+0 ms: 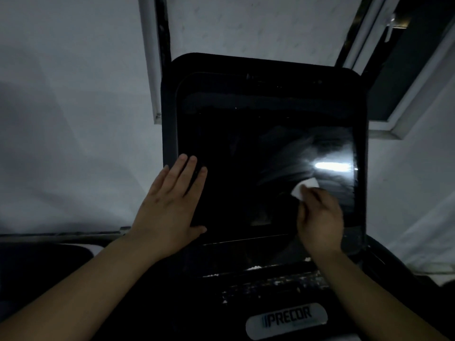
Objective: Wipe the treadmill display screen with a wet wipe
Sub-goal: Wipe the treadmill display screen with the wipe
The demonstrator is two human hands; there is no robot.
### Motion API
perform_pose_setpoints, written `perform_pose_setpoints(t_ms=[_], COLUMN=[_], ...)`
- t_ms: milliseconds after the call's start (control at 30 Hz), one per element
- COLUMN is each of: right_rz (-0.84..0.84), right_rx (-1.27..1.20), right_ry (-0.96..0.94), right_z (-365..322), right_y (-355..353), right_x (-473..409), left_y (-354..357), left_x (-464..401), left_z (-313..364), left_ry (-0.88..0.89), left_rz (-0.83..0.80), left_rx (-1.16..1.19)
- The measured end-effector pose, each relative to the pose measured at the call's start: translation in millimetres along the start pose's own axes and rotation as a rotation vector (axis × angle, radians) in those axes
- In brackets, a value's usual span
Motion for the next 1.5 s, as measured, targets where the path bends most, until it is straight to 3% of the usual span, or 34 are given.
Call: perform_pose_setpoints(t_ms=[100,233,300,400,600,733,967,1267,1333,1500], right_rz=[-0.01,-0.087,-0.044,-0.005,-0.112,-0.116,-0.105,-0.081,-0.096,-0.188], right_rx=[-0.009,-0.144,-0.159,-0.116,0.049,0.057,-0.149,-0.059,-0.038,0.066], right_ry=[0.102,-0.121,-0.262,-0.3,0.136,0.32,0.061,-0.218,-0.145,0.267], right_z=[-7.6,-86.8,-111.5,-79.8,75.0,100.5,16.8,-27.3,1.9,99.8], right_y=[1.4,2.0,-1.6,-0.5,5.0,8.8,12.2,2.7,7.1,11.8], right_x=[20.7,63.2,78.8,71.1,41.3,44.0,60.7,55.8,47.4,30.5], left_y=[3.0,11.5,14.9,19.6,23.6,25.6,41.1,63.8,67.2,68.2], left_x=[-1.4,-7.6,-11.5,-15.6,-15.6,-15.5,-34.1,-78.9,-82.0,-80.5], left_z=[10.3,30.2,39.7,50.7,68.5,79.3,96.1,131.8,133.2,128.6], left_ry=[0.018,0.061,0.083,0.087,0.111,0.106,0.068,0.052,0.042,0.031], left_rz=[-0.011,-0.036,-0.039,-0.072,-0.093,-0.085,-0.132,-0.167,-0.181,-0.201], left_rx=[0.002,0.017,0.041,0.064,0.124,0.154,0.077,-0.094,-0.11,-0.152])
Point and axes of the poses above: each hand's wrist, its own x-axis away from the middle knuckle, its own y-axis out of the palm, z = x × y, the point moved 5 cm from there along -x, towards the middle knuckle, and after that the axes turned 15 degrees about x, right-handed, at the moved point
